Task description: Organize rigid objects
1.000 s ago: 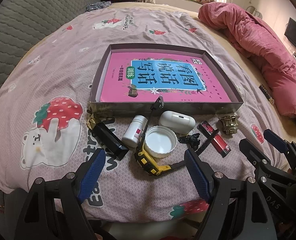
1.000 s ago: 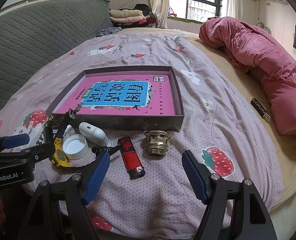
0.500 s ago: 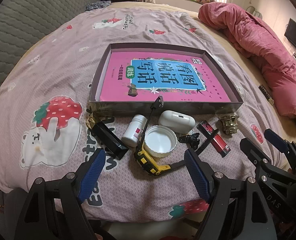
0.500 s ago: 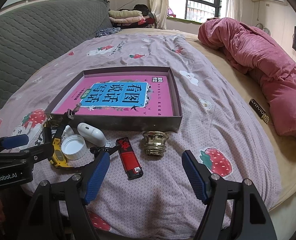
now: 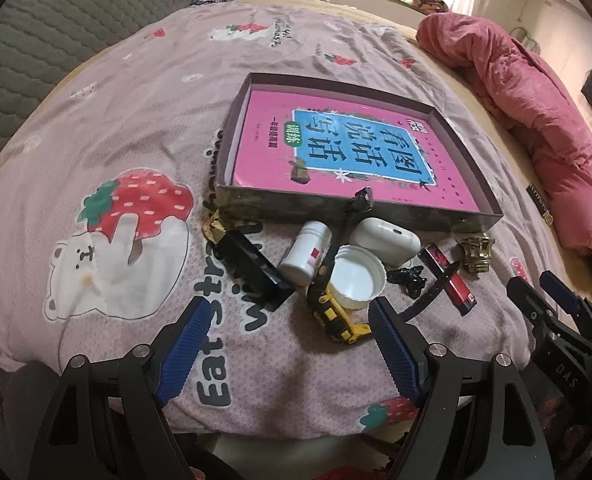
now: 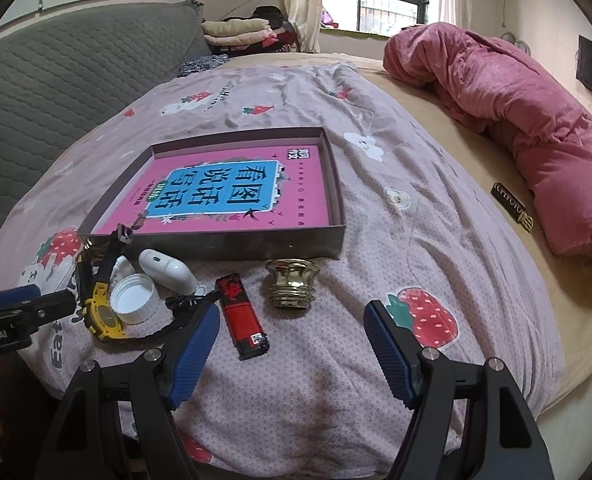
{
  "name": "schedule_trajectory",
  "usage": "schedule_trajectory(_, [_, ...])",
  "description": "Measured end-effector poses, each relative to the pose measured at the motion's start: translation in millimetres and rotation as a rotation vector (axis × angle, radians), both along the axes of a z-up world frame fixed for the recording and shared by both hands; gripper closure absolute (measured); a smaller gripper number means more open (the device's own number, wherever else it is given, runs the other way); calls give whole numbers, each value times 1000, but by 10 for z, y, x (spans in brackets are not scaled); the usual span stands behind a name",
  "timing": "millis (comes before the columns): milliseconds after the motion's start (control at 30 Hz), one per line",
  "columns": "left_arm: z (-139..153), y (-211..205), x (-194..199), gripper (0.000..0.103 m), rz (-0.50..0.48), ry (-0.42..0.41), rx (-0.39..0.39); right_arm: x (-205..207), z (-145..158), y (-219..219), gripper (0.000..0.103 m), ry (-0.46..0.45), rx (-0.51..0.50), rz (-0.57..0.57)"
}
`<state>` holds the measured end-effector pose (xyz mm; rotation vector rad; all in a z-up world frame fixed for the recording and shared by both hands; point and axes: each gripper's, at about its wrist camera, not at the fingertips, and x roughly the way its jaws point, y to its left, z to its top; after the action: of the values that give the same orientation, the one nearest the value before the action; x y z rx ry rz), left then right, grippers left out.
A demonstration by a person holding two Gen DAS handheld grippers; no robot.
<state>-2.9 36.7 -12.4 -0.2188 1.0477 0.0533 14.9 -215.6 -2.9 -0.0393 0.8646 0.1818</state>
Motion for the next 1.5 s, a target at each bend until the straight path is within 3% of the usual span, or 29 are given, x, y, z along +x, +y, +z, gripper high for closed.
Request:
schedule_trajectory(367, [-112,233,-10,21,38,32,-13,39,-46,-55,29,0,8,-8])
schedule_trajectory(633, [-234,400,186,21,122,72,-23,99,-117,-94,29,17,4,-25])
schedule_trajectory(933, [-408,541,435,22,249,155,-121,153,-168,-123,29,22,-17,-44])
schedule_trajectory(1133, [-503,551,542,40,303,204,-158,204,-205,-129,29,21,-36,-50])
schedule_trajectory(1300, [-511,478,627,71,301,203,-196,278,-252,-106,29,33,-32,-49])
schedule_trajectory(1500, [-633,512,685,73,334,221,-247,447,-305,-58,29,60,2,-52])
